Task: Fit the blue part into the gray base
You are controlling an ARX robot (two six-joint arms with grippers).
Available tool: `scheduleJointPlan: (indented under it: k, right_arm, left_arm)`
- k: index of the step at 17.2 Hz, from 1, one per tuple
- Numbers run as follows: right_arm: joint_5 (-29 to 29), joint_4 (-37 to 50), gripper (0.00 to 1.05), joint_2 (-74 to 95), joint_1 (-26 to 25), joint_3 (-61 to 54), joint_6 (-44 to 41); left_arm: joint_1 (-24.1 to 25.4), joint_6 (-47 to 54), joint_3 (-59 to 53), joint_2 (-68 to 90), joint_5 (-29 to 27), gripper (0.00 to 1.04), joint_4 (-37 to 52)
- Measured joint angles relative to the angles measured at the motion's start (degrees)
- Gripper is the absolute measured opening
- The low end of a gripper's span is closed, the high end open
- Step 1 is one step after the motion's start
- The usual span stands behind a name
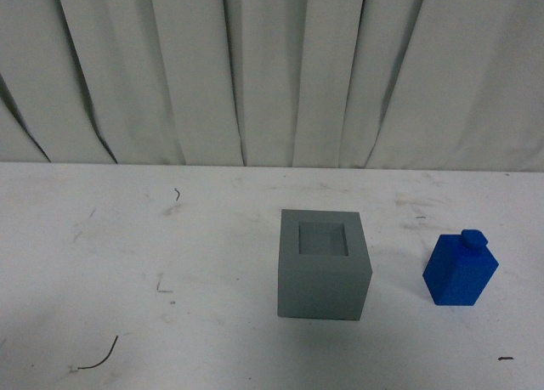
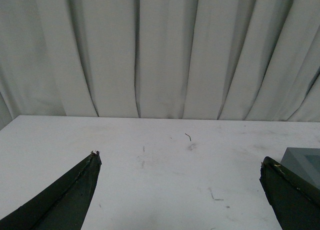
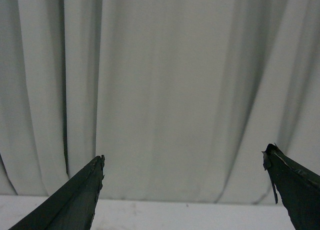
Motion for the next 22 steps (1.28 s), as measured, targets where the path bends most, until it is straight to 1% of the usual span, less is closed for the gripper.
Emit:
scheduleJointPlan:
  k: [1, 2, 3, 4, 5, 6, 8, 9, 10, 13, 14, 16, 18, 21, 22]
  right_arm:
    - [-0.57, 3.39, 0.98, 8.20, 0.46, 4.61, -0.81]
    - [-1.53, 4.57, 0.98, 17.31, 0.37, 9.94, -1.90]
    - [-2.32, 2.32, 0.98, 23.61, 0.55, 14.27, -3.74]
    - [-4.52, -1.75, 0.98, 30.56, 1.22, 20.13, -7.21]
    - [-6.73, -6.36, 0.98, 33.11, 1.92, 23.82, -9.49]
    - [-9.84, -11.04, 0.98, 35.91, 3.21, 29.07, -13.92]
    - [-16.85, -27.91, 0.98, 37.05, 7.54, 41.40, -26.84]
    - [-18.93, -37.03, 0.98, 37.35, 9.38, 46.36, -34.56]
    - [-20.11, -48.06, 0.98, 38.73, 10.95, 51.41, -43.34]
    - [-18.95, -78.49, 0.98, 45.64, 13.51, 61.31, -68.19]
    - [-18.08, -87.06, 0.98, 47.50, 14.05, 64.98, -74.34]
    - [-16.15, -100.78, 0.98, 50.75, 15.04, 71.89, -81.90]
    - [-15.37, -103.69, 0.98, 51.69, 15.37, 73.29, -83.25]
    - [-11.96, -111.60, 0.98, 55.39, 16.61, 77.13, -86.25]
    - [-10.91, -112.96, 0.98, 56.41, 16.87, 77.94, -86.75]
  left_arm:
    - [0.00, 0.00, 0.00, 0.00, 0.00, 0.98, 0.00]
    - [0.00, 0.00, 0.00, 0.00, 0.00, 0.98, 0.00]
    - [0.00, 0.00, 0.00, 0.00, -0.02, 0.98, 0.00]
    - [0.00, 0.00, 0.00, 0.00, 0.00, 0.98, -0.02]
    - [0.00, 0.00, 0.00, 0.00, 0.00, 0.98, 0.00]
    - [0.00, 0.00, 0.00, 0.00, 0.02, 0.98, 0.00]
    - [0.00, 0.00, 0.00, 0.00, 0.00, 0.98, -0.02]
    - [0.00, 0.00, 0.00, 0.00, 0.00, 0.98, 0.00]
    - [0.00, 0.00, 0.00, 0.00, 0.00, 0.98, 0.00]
    - [0.00, 0.02, 0.00, 0.00, 0.02, 0.98, 0.00]
    - [0.00, 0.00, 0.00, 0.00, 0.00, 0.98, 0.00]
    - [0.00, 0.00, 0.00, 0.00, 0.00, 0.98, 0.00]
    - [0.00, 0.00, 0.00, 0.00, 0.00, 0.98, 0.00]
    - [0.00, 0.00, 0.00, 0.00, 0.00, 0.98, -0.02]
    - [0.00, 0.02, 0.00, 0.00, 0.00, 0.98, 0.00]
